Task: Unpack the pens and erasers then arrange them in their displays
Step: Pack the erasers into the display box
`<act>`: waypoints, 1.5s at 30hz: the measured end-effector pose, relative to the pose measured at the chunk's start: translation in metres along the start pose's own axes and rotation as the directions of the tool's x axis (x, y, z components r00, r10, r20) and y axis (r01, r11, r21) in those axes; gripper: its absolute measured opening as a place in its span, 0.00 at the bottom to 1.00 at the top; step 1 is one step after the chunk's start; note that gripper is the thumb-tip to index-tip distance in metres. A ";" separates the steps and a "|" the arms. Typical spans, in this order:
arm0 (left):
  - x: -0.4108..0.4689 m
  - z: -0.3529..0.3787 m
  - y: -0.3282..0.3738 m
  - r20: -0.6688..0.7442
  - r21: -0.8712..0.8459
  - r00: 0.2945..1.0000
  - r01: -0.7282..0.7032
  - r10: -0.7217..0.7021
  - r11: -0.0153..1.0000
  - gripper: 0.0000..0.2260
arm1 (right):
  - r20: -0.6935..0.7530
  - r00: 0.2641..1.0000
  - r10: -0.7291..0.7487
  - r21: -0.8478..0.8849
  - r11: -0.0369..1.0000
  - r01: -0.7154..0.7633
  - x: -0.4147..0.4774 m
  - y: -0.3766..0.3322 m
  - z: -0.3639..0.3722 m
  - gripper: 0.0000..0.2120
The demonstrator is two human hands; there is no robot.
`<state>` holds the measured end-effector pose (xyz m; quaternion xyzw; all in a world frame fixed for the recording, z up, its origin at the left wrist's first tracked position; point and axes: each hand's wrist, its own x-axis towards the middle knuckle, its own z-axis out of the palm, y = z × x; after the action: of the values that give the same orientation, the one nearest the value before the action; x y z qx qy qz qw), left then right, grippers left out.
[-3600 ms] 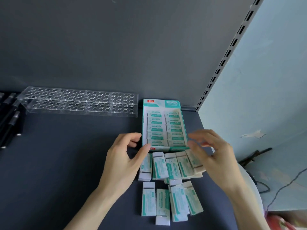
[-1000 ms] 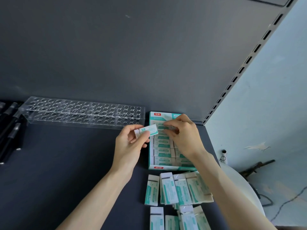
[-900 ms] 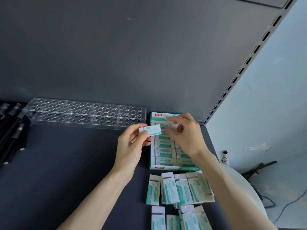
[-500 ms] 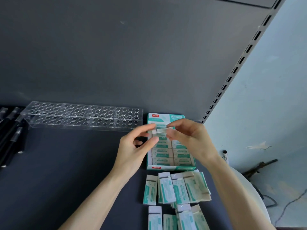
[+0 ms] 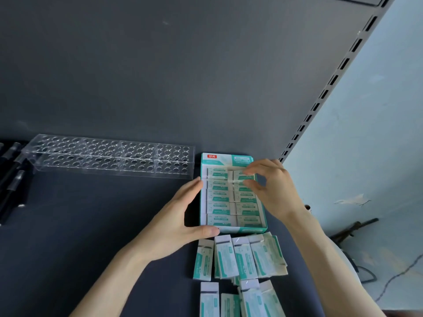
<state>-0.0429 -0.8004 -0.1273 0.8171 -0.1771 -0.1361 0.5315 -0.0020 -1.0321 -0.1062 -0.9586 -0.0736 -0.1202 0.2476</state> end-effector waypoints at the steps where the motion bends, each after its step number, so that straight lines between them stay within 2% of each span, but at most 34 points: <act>1: 0.000 0.000 0.000 0.006 0.005 1.000 -0.005 0.005 1.000 0.41 | 0.006 1.000 -0.004 -0.020 1.000 0.004 0.001 0.001 0.001 0.10; 7: 0.001 0.001 -0.004 -0.002 0.027 1.000 0.017 -0.017 0.999 0.40 | -0.010 1.000 0.002 -0.102 0.995 -0.003 0.006 0.001 0.010 0.09; 12: 0.002 0.003 -0.003 -0.009 0.037 1.000 0.023 -0.022 0.999 0.39 | -0.030 0.999 0.042 -0.102 0.994 -0.045 0.008 0.000 0.011 0.09; 17: 0.003 0.002 0.002 -0.017 0.000 1.000 0.017 -0.017 1.000 0.37 | -0.009 1.000 0.017 -0.130 0.991 -0.018 0.000 -0.010 0.004 0.10; 20: 0.000 0.002 0.007 -0.066 0.020 0.998 -0.016 0.017 1.000 0.30 | -0.098 0.994 0.044 0.051 0.998 -0.039 -0.020 -0.020 -0.006 0.09; 23: -0.011 0.008 0.014 -0.184 0.115 0.980 -0.053 0.073 0.992 0.24 | -0.147 0.987 0.067 0.221 0.975 -0.034 -0.048 -0.030 -0.017 0.07; 26: -0.034 0.025 0.024 -0.333 0.189 0.938 -0.038 0.100 0.981 0.20 | -0.149 0.984 0.095 0.316 0.948 -0.044 -0.077 -0.035 -0.024 0.05; 30: -0.077 0.059 0.040 -0.458 0.268 0.873 -0.041 0.165 0.963 0.12 | -0.149 0.983 0.107 0.370 0.928 -0.045 -0.119 -0.035 -0.029 0.05; 35: -0.119 0.102 0.050 -0.609 0.277 0.785 0.074 0.115 0.958 0.09 | -0.199 0.970 0.138 0.430 0.902 -0.040 -0.174 -0.030 -0.033 0.08; 38: -0.135 0.124 0.046 -0.670 0.321 0.740 0.226 0.052 0.920 0.11 | -0.145 0.974 0.174 0.426 0.900 -0.098 -0.203 -0.026 -0.025 0.04; 42: -0.141 0.134 0.045 -0.710 0.372 0.703 0.418 -0.036 0.829 0.18 | -0.075 0.985 0.156 0.191 0.972 -0.140 -0.216 -0.026 -0.019 0.14; 45: -0.138 0.132 0.047 -0.710 0.372 0.700 0.469 -0.080 0.802 0.16 | -0.065 0.989 0.132 0.158 0.980 -0.120 -0.217 -0.029 -0.021 0.10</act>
<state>-0.2280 -0.8666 -0.1325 0.9407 0.1227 0.1358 0.2858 -0.2208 -1.0348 -0.1326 -0.9343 -0.0123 -0.1340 0.3302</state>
